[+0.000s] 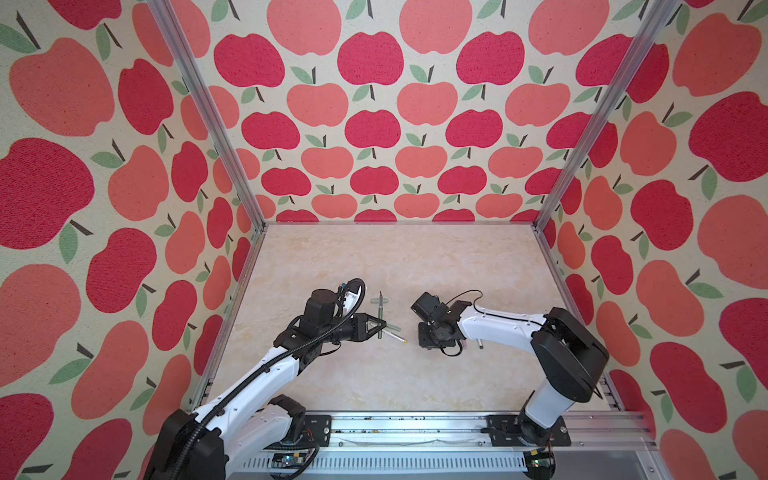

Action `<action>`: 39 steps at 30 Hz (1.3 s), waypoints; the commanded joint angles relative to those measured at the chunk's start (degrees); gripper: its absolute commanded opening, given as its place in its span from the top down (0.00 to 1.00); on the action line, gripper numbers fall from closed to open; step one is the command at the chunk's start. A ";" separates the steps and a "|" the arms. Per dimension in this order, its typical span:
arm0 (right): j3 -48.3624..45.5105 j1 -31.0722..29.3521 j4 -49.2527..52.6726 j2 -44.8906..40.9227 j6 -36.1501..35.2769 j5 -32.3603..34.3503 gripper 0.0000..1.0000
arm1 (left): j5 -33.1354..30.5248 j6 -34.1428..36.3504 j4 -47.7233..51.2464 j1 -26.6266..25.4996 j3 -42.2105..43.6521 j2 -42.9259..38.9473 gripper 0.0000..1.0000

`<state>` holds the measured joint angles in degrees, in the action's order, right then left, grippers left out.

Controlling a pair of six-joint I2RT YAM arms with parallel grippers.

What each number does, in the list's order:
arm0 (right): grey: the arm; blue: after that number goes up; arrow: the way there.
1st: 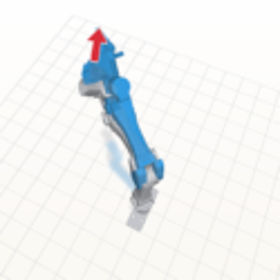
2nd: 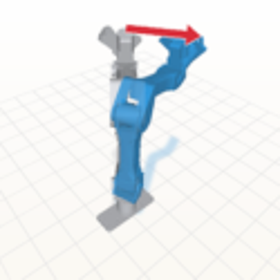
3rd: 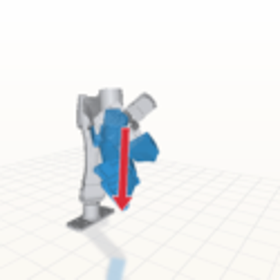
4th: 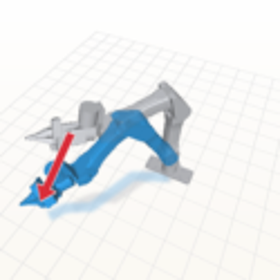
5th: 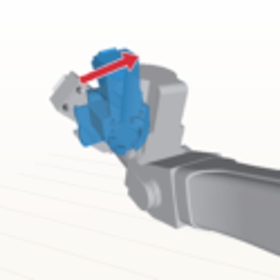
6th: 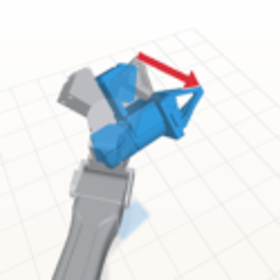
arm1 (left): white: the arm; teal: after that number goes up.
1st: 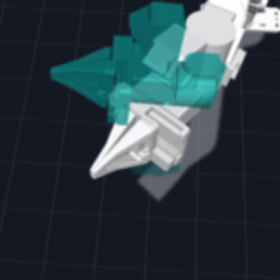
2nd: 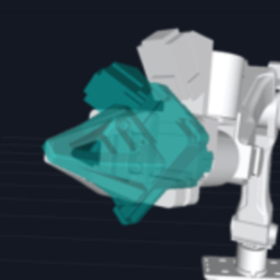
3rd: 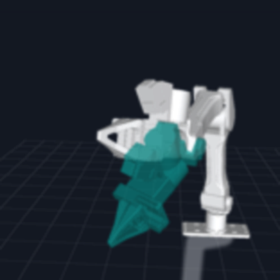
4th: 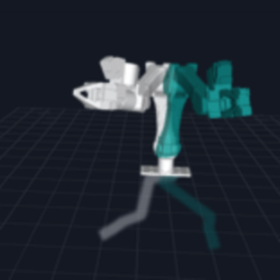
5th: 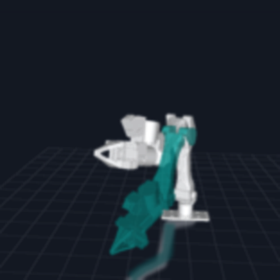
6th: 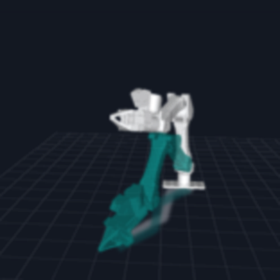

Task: Insert the pens into the pen caps
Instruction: 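Lift the green cap and carry it above the pen held by the left gripper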

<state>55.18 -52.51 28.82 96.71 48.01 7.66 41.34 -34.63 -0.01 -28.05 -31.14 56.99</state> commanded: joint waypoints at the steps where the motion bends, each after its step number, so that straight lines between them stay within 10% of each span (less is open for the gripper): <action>1: -0.33 -0.06 1.76 -1.08 -1.95 0.58 0.91 | 0.14 0.00 -0.08 -0.54 -1.56 0.06 1.00; 39: -2.29 11.36 -19.34 -25.15 2.43 -9.90 0.89 | -1.97 -3.68 -9.25 -10.80 -2.59 11.50 1.00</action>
<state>51.05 -41.45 12.60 71.61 49.17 -0.67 39.77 -37.67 -6.35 -38.09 -32.21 67.57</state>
